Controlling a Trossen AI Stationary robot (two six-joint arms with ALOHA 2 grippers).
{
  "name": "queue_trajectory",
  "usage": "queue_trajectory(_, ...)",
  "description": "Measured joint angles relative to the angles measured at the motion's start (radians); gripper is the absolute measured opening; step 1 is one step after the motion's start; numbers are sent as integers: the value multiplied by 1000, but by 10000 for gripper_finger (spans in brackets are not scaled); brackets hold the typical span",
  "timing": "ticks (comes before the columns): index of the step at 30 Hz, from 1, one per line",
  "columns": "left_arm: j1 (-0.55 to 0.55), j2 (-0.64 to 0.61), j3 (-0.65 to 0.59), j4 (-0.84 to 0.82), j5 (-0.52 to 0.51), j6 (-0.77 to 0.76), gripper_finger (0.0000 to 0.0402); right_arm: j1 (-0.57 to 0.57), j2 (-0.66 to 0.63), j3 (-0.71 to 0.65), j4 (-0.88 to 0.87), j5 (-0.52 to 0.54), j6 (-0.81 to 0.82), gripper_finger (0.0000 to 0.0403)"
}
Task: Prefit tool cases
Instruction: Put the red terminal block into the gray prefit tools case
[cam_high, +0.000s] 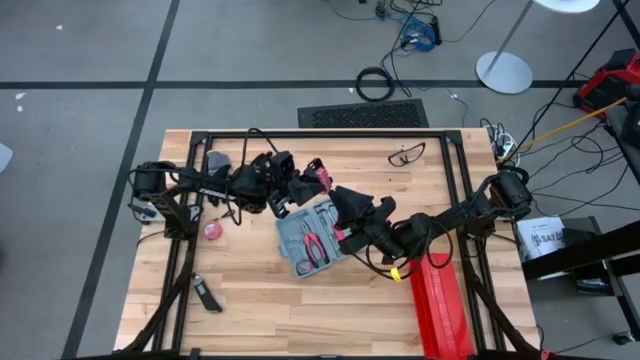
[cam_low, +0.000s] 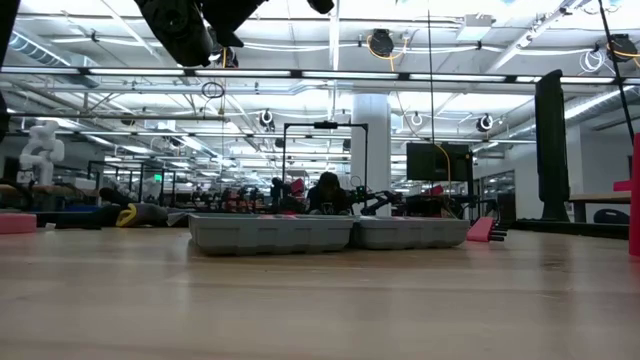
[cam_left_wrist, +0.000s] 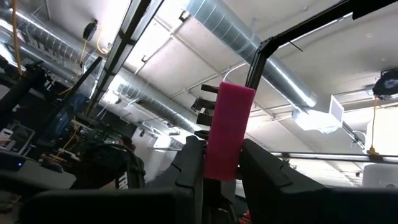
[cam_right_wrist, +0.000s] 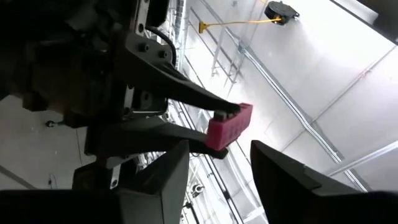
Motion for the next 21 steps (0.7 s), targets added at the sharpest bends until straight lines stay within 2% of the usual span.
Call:
queue_trajectory(14,-13,0,0,-1,-12,-1,77,-23,0,66,-92,-49,82,166)
queue_trajectory(21,-15,0,0,-1,-18,0,77,-41,0,74,-128,-50,83,139)
